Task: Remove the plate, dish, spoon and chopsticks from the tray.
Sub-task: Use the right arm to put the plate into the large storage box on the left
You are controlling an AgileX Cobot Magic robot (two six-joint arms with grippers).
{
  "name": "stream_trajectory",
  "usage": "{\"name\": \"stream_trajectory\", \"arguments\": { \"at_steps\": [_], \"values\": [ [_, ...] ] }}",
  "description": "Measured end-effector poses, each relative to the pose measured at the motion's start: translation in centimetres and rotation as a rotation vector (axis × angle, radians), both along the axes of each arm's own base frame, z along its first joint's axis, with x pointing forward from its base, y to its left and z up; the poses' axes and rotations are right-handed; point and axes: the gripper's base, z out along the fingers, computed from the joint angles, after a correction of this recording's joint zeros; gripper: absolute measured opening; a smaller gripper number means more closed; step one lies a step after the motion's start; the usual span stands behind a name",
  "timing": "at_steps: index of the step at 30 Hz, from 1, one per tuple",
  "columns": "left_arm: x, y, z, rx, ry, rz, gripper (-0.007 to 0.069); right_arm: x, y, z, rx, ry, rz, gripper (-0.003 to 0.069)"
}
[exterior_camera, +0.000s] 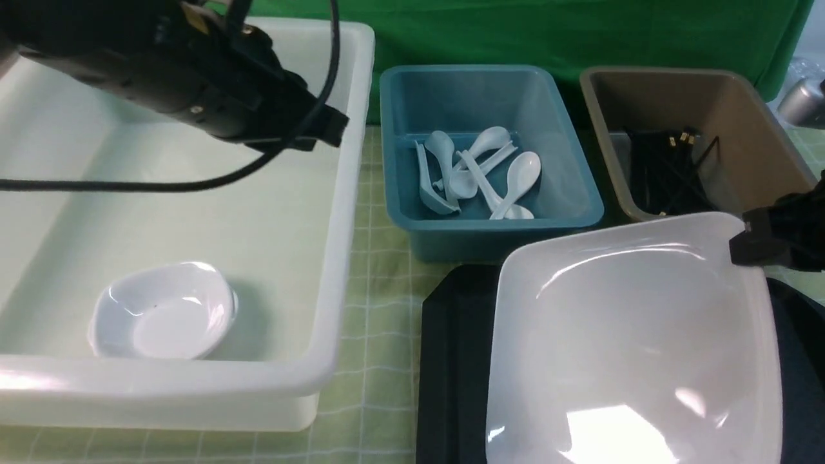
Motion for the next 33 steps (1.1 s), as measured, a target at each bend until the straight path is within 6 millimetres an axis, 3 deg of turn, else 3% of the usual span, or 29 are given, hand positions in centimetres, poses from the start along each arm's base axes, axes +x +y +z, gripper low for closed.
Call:
{"name": "stream_trajectory", "arguments": {
  "at_steps": [5, 6, 8, 10, 12, 13, 14, 17, 23, 29, 31, 33],
  "values": [
    [0.0, 2.9, 0.5, 0.018, 0.024, 0.077, 0.0003, 0.4, 0.3, 4.2, 0.039, -0.113, 0.012, 0.0053],
    [0.2, 4.6, 0.7, 0.019, 0.024, 0.132, 0.0003, 0.7, 0.6, 6.8, 0.073, -0.193, 0.011, 0.0053],
    [0.3, 5.6, 0.8, 0.017, 0.026, 0.162, 0.0003, 0.8, 0.7, 8.0, 0.087, -0.230, 0.016, 0.0053],
    [0.4, 7.2, 1.1, 0.011, 0.019, 0.216, 0.0003, 1.1, 1.4, 11.0, 0.117, -0.321, 0.039, 0.0053],
    [0.3, 8.0, 1.3, 0.009, 0.014, 0.240, 0.0003, 1.4, 1.9, 12.1, 0.129, -0.353, 0.057, 0.0053],
    [0.1, 8.9, 1.7, 0.006, 0.005, 0.270, 0.0003, 2.0, 2.9, 13.6, 0.151, -0.400, 0.087, 0.0053],
    [0.1, 9.0, 1.7, 0.006, 0.004, 0.272, 0.0003, 2.1, 3.2, 14.1, 0.156, -0.416, 0.096, 0.0053],
    [-0.5, 10.3, 2.6, -0.012, -0.019, 0.315, 0.0003, 4.2, 6.5, 16.3, 0.209, -0.493, 0.172, 0.0053],
    [-1.3, 11.2, 3.5, -0.067, -0.029, 0.355, 0.0003, 9.8, 14.0, 16.2, 0.295, -0.547, 0.278, 0.0053],
    [-2.0, 11.1, 3.7, -0.091, -0.001, 0.340, 0.0003, 15.2, 21.6, 12.4, 0.384, -0.558, 0.311, 0.0053],
    [-2.2, 11.1, 3.8, -0.092, -0.005, 0.335, 0.0003, 15.9, 22.6, 11.6, 0.397, -0.556, 0.309, 0.0053],
    [-3.0, 11.0, 4.5, -0.101, -0.019, 0.328, 0.0003, 17.4, 24.9, 9.3, 0.413, -0.563, 0.308, 0.0053]
  ]
}}
